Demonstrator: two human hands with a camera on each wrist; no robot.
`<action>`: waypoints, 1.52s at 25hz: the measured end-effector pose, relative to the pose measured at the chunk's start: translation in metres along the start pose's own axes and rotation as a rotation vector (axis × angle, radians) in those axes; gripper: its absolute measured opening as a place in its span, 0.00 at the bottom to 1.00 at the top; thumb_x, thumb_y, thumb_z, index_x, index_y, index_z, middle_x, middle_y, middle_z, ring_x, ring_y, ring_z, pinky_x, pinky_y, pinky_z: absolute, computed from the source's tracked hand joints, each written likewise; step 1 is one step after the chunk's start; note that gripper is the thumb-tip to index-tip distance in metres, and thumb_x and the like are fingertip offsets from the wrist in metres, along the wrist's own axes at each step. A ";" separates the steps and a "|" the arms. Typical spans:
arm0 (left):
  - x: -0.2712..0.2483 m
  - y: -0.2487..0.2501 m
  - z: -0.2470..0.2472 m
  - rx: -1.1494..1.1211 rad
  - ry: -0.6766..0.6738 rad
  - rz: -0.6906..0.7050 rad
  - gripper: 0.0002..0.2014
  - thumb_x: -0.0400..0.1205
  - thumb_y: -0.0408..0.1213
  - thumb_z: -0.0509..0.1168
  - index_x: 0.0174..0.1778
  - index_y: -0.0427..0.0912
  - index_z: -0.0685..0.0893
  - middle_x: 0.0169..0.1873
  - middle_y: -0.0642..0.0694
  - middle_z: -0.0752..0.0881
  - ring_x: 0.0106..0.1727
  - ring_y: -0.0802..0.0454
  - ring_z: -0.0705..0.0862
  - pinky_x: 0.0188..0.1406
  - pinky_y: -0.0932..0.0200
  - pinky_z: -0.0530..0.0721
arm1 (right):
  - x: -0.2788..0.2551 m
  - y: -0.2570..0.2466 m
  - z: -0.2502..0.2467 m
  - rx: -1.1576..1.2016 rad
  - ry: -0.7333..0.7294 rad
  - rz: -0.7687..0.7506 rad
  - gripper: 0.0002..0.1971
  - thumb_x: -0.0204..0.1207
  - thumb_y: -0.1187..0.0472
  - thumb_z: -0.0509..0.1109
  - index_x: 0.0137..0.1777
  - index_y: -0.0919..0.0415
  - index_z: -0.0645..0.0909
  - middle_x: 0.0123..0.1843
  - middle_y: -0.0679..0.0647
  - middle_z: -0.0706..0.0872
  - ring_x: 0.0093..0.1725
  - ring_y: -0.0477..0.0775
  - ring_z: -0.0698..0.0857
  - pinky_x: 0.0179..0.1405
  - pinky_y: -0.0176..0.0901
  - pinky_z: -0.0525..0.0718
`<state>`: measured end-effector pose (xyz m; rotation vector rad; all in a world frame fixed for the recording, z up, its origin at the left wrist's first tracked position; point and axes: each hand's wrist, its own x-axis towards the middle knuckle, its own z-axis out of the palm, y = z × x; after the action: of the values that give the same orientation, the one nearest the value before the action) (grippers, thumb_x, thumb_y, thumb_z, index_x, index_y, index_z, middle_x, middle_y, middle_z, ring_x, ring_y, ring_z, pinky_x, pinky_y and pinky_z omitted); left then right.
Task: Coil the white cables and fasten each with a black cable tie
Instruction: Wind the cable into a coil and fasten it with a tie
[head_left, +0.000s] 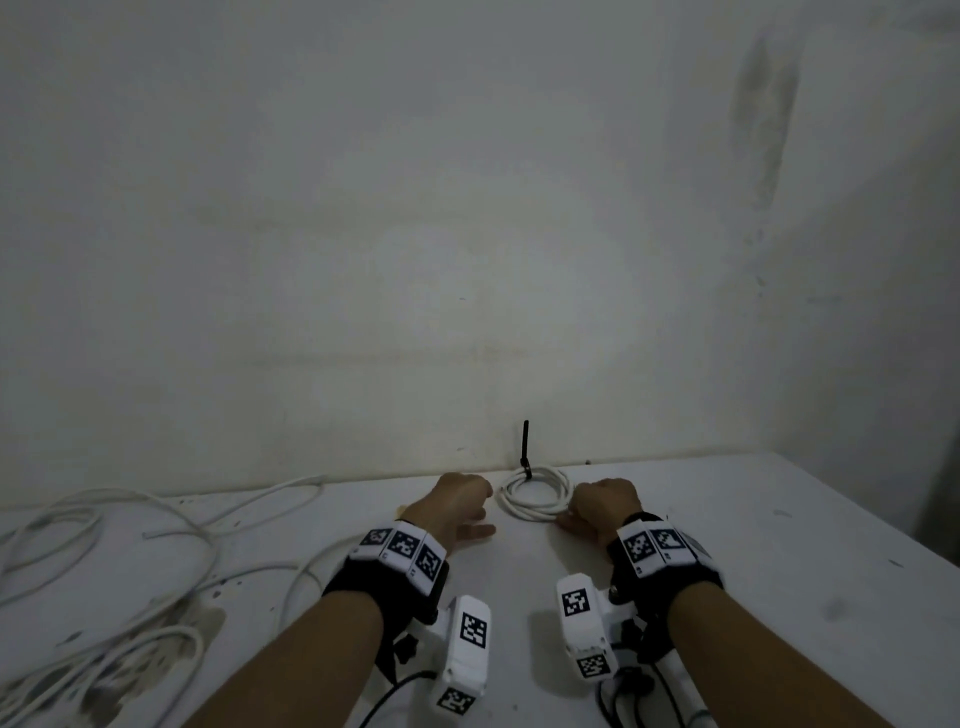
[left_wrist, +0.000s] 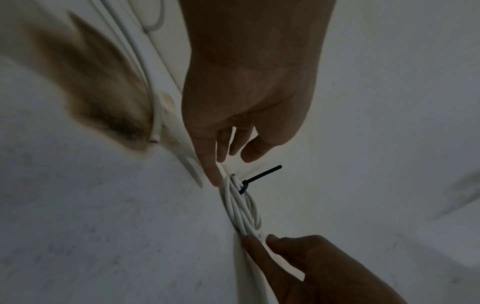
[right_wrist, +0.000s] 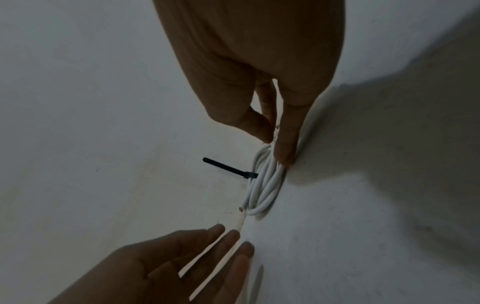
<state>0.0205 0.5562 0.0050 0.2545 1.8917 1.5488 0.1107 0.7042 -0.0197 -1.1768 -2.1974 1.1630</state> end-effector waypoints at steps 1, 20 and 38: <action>-0.001 0.001 0.000 0.021 -0.004 0.009 0.14 0.85 0.31 0.61 0.67 0.35 0.75 0.56 0.39 0.77 0.58 0.44 0.78 0.40 0.54 0.90 | -0.003 -0.005 0.000 0.138 -0.076 -0.026 0.15 0.75 0.53 0.78 0.36 0.61 0.78 0.45 0.63 0.91 0.50 0.55 0.91 0.40 0.37 0.80; -0.145 -0.031 -0.244 0.529 0.224 0.156 0.14 0.84 0.27 0.58 0.46 0.43 0.88 0.49 0.46 0.88 0.45 0.53 0.87 0.34 0.61 0.86 | -0.247 -0.151 0.126 -1.017 -0.903 -0.814 0.25 0.69 0.48 0.82 0.66 0.51 0.84 0.61 0.51 0.84 0.62 0.55 0.83 0.54 0.44 0.78; -0.215 -0.046 -0.290 0.521 -0.013 0.134 0.35 0.78 0.74 0.49 0.49 0.53 0.93 0.60 0.55 0.84 0.63 0.51 0.76 0.66 0.47 0.69 | -0.234 -0.242 0.013 0.195 -0.166 -0.742 0.07 0.85 0.61 0.66 0.50 0.66 0.79 0.38 0.66 0.87 0.26 0.62 0.89 0.27 0.51 0.88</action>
<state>0.0205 0.1972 0.0624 0.6283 2.2796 1.1012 0.1157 0.4331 0.1799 -0.1389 -2.2552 1.1151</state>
